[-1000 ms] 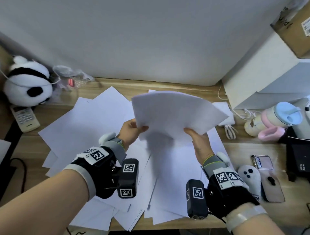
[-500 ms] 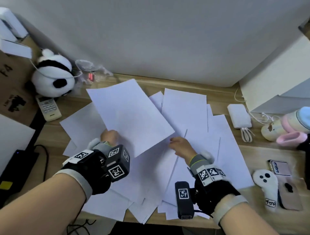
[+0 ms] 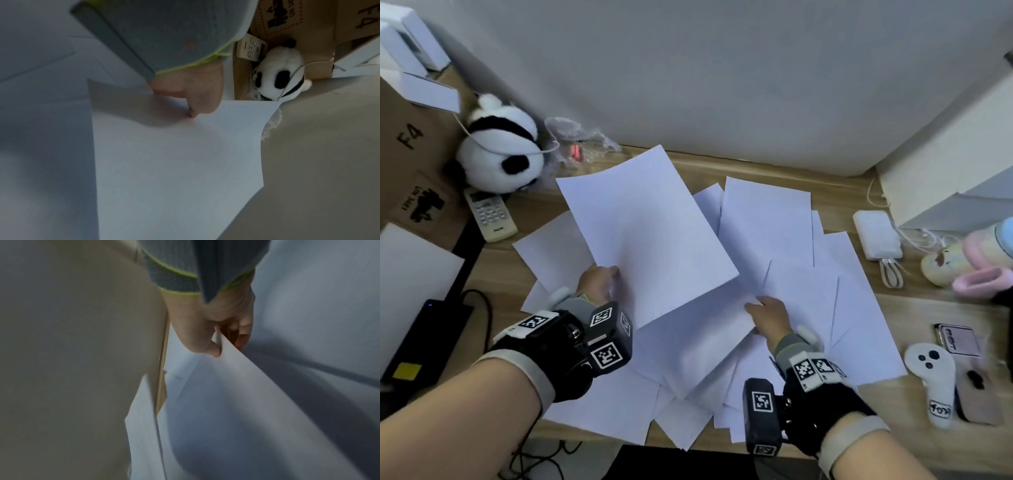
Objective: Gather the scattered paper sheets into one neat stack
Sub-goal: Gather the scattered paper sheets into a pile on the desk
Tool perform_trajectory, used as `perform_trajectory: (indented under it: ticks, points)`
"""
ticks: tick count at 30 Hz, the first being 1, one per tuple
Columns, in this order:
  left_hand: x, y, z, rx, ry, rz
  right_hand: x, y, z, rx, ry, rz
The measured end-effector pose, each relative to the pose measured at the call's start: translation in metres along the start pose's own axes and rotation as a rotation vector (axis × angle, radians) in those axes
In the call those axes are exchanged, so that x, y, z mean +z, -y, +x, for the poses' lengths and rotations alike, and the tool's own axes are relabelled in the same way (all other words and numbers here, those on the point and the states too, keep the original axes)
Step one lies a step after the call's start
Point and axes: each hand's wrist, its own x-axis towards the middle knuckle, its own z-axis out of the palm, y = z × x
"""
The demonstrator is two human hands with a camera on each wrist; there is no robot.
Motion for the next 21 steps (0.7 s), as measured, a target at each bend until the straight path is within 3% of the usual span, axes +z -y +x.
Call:
perform_trajectory:
  ticks: [3, 6, 13, 16, 18, 21]
  points:
    - [0.006, 0.003, 0.002, -0.008, 0.060, 0.016, -0.024, -0.021, -0.014, 0.172, 0.016, 0.138]
    - [0.013, 0.006, 0.008, 0.004, 0.102, 0.077, -0.037, -0.027, -0.031, 0.246, 0.199, 0.072]
    - [0.020, 0.012, 0.008, 0.107, 0.127, 0.503, -0.034, -0.021, -0.033, 0.213, 0.468, -0.314]
    - [0.019, 0.015, 0.009, 0.121, 0.117, 0.599, -0.028, -0.016, -0.036, 0.230, 0.553, -0.363]
    - [0.019, 0.018, 0.009, 0.104, 0.121, 0.582, -0.024, -0.012, -0.035, 0.215, 0.481, -0.320]
    - [0.018, 0.021, 0.007, 0.078, 0.156, 0.518, -0.017, -0.010, -0.025, 0.139, 0.143, -0.131]
